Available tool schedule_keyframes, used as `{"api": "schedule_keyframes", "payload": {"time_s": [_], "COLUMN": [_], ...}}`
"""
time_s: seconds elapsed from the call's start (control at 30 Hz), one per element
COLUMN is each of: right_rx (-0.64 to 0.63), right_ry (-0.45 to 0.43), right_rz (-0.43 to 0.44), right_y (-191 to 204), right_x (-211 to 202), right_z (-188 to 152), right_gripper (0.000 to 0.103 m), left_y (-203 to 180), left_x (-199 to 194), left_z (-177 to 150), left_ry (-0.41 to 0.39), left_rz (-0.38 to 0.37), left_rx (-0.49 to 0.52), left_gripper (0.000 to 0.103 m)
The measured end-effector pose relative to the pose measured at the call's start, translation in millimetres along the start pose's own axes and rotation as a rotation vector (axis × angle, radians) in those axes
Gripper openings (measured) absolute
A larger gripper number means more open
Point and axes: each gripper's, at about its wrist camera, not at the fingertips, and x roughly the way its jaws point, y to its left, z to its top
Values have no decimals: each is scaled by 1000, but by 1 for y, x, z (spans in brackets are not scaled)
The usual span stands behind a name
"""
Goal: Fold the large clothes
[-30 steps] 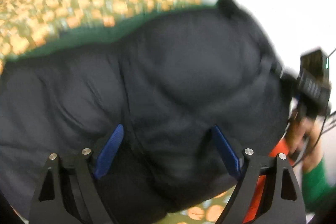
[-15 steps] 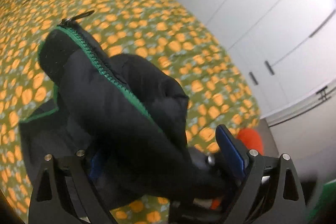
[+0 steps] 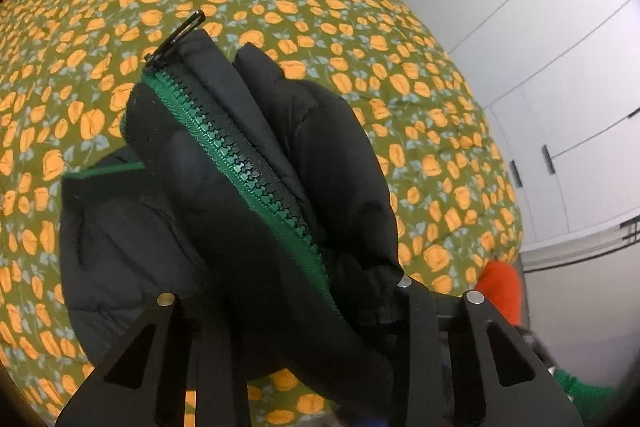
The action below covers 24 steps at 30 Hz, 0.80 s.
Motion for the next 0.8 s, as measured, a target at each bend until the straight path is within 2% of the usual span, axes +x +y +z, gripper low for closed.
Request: {"api": "schedule_keyframes", "payload": {"time_s": [0.03, 0.1, 0.2, 0.27, 0.33, 0.37, 0.43, 0.5, 0.63, 0.8], "right_rx": [24, 142, 365, 487, 528, 544, 576, 596, 556, 476], "right_ry": [-14, -66, -101, -74, 15, 61, 89, 111, 205, 304], "right_rz": [49, 201, 292, 301, 346, 407, 519, 612, 675, 695], "right_y": [-6, -31, -87, -120, -137, -135, -130, -108, -56, -2], "right_x": [-9, -45, -76, -71, -44, -25, -2, 23, 70, 108], "right_z": [0, -1, -14, -26, -38, -46, -53, -51, -40, -27], "right_gripper": [54, 55, 55, 55, 55, 50, 41, 41, 41, 39], "left_y": [7, 18, 37, 52, 69, 75, 92, 106, 146, 202], "left_x": [-2, -6, -10, -12, -10, -9, -7, -6, -1, 9], "left_z": [0, -1, -4, -5, -5, -5, -6, -9, -18, -33], "left_ry": [-4, -9, 1, 12, 28, 35, 48, 55, 74, 77], "left_rz": [-2, 0, 11, 9, 11, 13, 29, 60, 133, 159], "left_rx": [2, 33, 79, 91, 95, 91, 74, 66, 7, -130], "left_gripper": [32, 32, 32, 32, 32, 32, 32, 32, 34, 46]}}
